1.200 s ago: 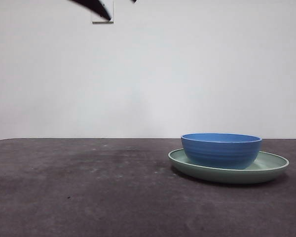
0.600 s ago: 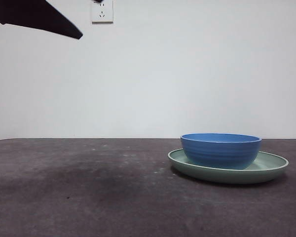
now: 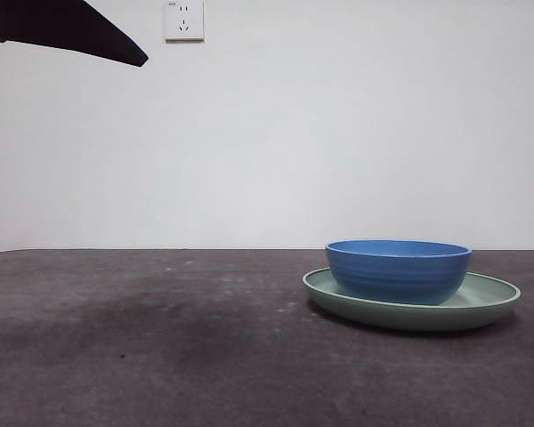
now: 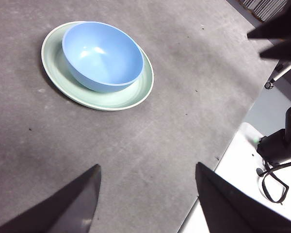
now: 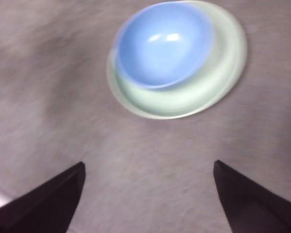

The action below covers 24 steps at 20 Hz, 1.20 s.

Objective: Pick up the blue bowl, put it on the green plate, put it on desk

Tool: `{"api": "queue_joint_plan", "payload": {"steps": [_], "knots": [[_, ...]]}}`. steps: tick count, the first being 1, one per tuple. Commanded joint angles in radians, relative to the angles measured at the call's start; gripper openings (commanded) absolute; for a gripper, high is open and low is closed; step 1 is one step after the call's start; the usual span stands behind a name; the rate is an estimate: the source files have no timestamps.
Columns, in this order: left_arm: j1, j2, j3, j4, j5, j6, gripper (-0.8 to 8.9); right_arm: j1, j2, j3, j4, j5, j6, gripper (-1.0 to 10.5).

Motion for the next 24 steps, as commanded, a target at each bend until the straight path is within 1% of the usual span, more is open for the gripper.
{"api": "queue_joint_plan", "payload": {"steps": [1, 5, 6, 9, 10, 11, 17, 20, 22, 24], "knots": [[-0.005, 0.009, 0.004, 0.008, 0.005, 0.011, 3.12, -0.015, 0.049, 0.019, 0.058, 0.066, 0.076, 4.2], [-0.005, 0.009, 0.004, 0.008, 0.005, 0.012, 3.11, -0.080, 0.224, 0.019, 0.173, 0.059, 0.070, 4.2], [-0.005, 0.009, 0.004, 0.008, 0.005, 0.012, 3.11, -0.095, 0.272, 0.019, 0.208, 0.045, 0.069, 4.2], [-0.005, 0.009, 0.004, 0.007, 0.005, 0.012, 3.11, -0.139, 0.443, 0.019, 0.343, -0.056, 0.069, 4.1], [-0.005, 0.009, 0.004, 0.007, 0.005, 0.012, 3.11, -0.144, 0.491, 0.019, 0.377, -0.068, 0.070, 3.9], [-0.005, 0.009, 0.004, 0.007, 0.005, 0.013, 3.11, -0.145, 0.547, 0.019, 0.412, -0.068, 0.069, 3.5], [-0.005, 0.009, 0.004, 0.007, 0.005, 0.013, 3.11, -0.143, 0.784, 0.019, 0.557, -0.069, 0.069, 3.3], [-0.005, 0.009, 0.004, 0.006, 0.005, 0.012, 3.11, -0.143, 0.857, 0.019, 0.612, -0.076, 0.069, 2.7], [-0.005, 0.009, 0.004, 0.006, 0.005, 0.012, 3.12, -0.142, 0.885, 0.019, 0.639, -0.085, 0.069, 2.5], [-0.005, 0.009, 0.004, 0.006, 0.005, 0.012, 3.11, -0.142, 0.905, 0.019, 0.654, -0.094, 0.069, 2.0]]}}
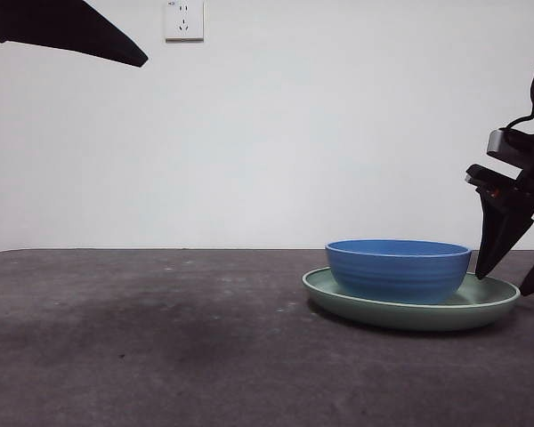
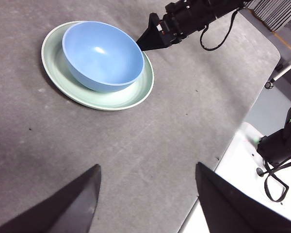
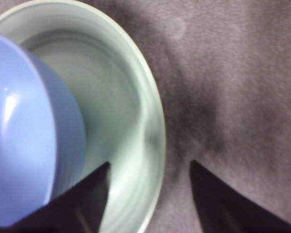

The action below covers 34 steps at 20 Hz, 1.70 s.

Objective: Pick up the blue bowl, put it on the green plate, put it on desk

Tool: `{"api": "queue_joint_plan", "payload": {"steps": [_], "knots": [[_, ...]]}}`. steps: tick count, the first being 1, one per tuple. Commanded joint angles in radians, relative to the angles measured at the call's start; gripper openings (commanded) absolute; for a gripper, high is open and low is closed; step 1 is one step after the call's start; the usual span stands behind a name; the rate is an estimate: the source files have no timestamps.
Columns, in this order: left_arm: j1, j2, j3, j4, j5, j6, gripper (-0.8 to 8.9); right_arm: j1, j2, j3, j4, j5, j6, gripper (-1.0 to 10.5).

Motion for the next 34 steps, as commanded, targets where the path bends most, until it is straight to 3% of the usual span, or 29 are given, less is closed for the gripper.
{"api": "queue_joint_plan", "payload": {"steps": [1, 4, 8, 18, 22, 30, 34], "knots": [[-0.005, 0.009, 0.004, 0.008, 0.005, 0.012, 3.11, 0.003, 0.037, 0.016, 0.019, -0.005, 0.007, 2.0], [-0.005, 0.009, 0.004, 0.008, 0.005, 0.012, 3.11, 0.003, 0.068, 0.016, 0.026, -0.005, 0.007, 1.9], [-0.005, 0.009, 0.004, 0.006, 0.005, 0.012, 3.11, 0.003, 0.080, 0.016, 0.052, -0.004, 0.009, 0.1], [-0.005, 0.009, 0.004, 0.006, 0.005, 0.012, 3.11, 0.002, 0.015, 0.016, 0.067, -0.010, 0.052, 0.1], [-0.005, 0.009, 0.004, 0.006, 0.004, 0.012, 3.11, 0.006, -0.060, 0.016, 0.067, -0.069, 0.091, 0.1], [-0.005, 0.009, 0.004, 0.006, 0.004, 0.012, 3.11, 0.168, -0.099, 0.016, 0.154, -0.075, 0.209, 0.1], [-0.005, 0.009, 0.004, 0.006, 0.004, 0.012, 3.11, 0.277, -0.090, 0.016, 0.231, -0.006, 0.283, 0.1]]}}
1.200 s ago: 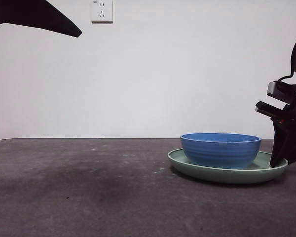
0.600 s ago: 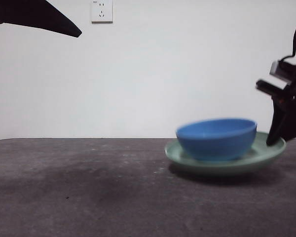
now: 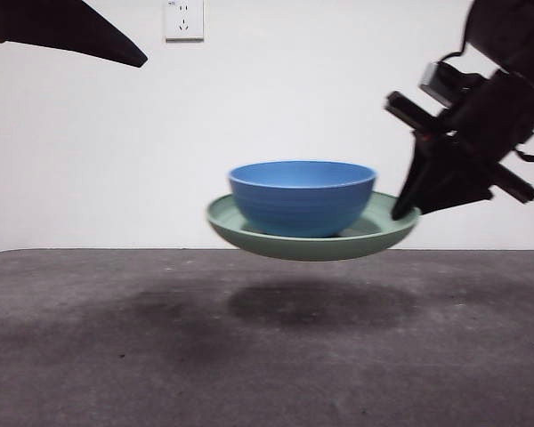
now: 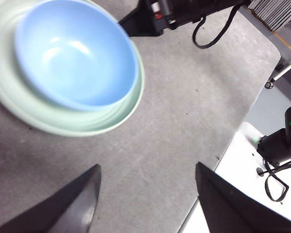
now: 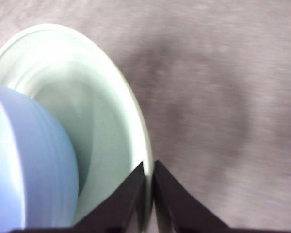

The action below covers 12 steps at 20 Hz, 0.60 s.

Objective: Pick up the blue bowl, put it on the green plate, put it on desk

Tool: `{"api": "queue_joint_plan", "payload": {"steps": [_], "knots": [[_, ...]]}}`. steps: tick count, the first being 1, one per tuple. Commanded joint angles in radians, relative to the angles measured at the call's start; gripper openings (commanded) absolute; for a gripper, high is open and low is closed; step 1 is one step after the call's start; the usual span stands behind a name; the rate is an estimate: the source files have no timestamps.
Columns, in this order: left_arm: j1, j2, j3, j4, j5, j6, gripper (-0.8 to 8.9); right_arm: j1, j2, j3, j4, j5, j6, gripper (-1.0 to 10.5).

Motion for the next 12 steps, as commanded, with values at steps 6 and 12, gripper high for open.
{"api": "queue_joint_plan", "payload": {"steps": [6, 12], "knots": [[-0.005, 0.009, 0.005, 0.008, 0.004, 0.012, 3.11, 0.109, 0.103, 0.016, 0.121, 0.043, 0.131, 0.1], [-0.005, 0.009, 0.005, 0.007, 0.004, 0.012, 3.11, 0.130, 0.190, 0.017, 0.190, 0.047, 0.170, 0.1]]}}
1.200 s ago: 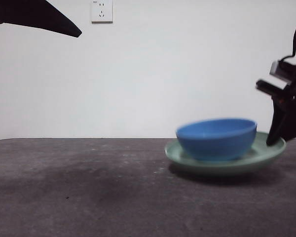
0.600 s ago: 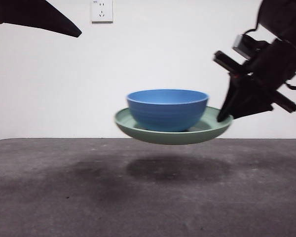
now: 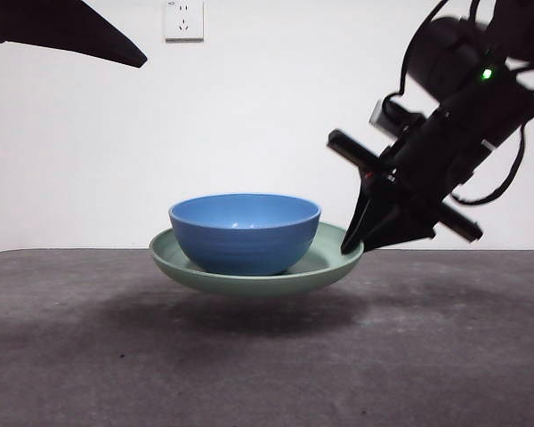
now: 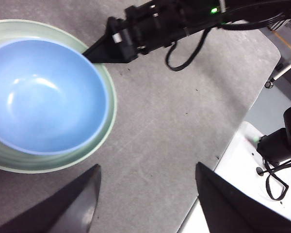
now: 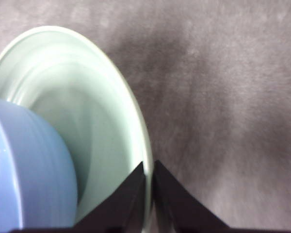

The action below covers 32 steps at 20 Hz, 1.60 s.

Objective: Pick up the blue bowl, put it on the green plate, put it on desk

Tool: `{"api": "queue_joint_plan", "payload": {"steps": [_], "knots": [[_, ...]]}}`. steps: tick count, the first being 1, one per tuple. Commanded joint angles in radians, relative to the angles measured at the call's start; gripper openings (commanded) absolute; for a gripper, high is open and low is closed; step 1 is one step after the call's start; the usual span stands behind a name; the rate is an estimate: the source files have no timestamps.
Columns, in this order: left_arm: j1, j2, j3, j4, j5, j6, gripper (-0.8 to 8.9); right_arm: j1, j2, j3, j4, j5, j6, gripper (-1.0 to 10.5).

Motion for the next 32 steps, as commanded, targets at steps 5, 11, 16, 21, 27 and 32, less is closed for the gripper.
{"api": "queue_joint_plan", "payload": {"steps": [5, 11, 16, 21, 27, 32], "knots": [[-0.005, 0.009, 0.004, 0.009, 0.004, 0.012, 3.11, 0.015, 0.106, 0.029, 0.050, -0.006, 0.057, 0.1], [-0.005, 0.009, 0.004, -0.001, 0.004, 0.012, 3.11, 0.021, 0.139, 0.032, 0.064, -0.002, 0.058, 0.1], [-0.005, 0.010, 0.004, -0.014, 0.004, 0.012, 3.12, 0.022, 0.138, 0.032, 0.063, -0.011, 0.059, 1.5], [-0.005, 0.010, 0.004, -0.016, 0.004, 0.012, 3.12, 0.022, 0.112, 0.032, 0.053, -0.010, 0.059, 1.9], [-0.005, 0.010, 0.004, -0.016, 0.004, 0.012, 3.12, 0.011, -0.060, 0.032, -0.051, 0.052, 0.000, 1.9], [-0.005, 0.010, 0.004, -0.021, 0.004, 0.012, 3.12, 0.008, -0.308, 0.032, -0.243, 0.061, -0.162, 1.9]]}}
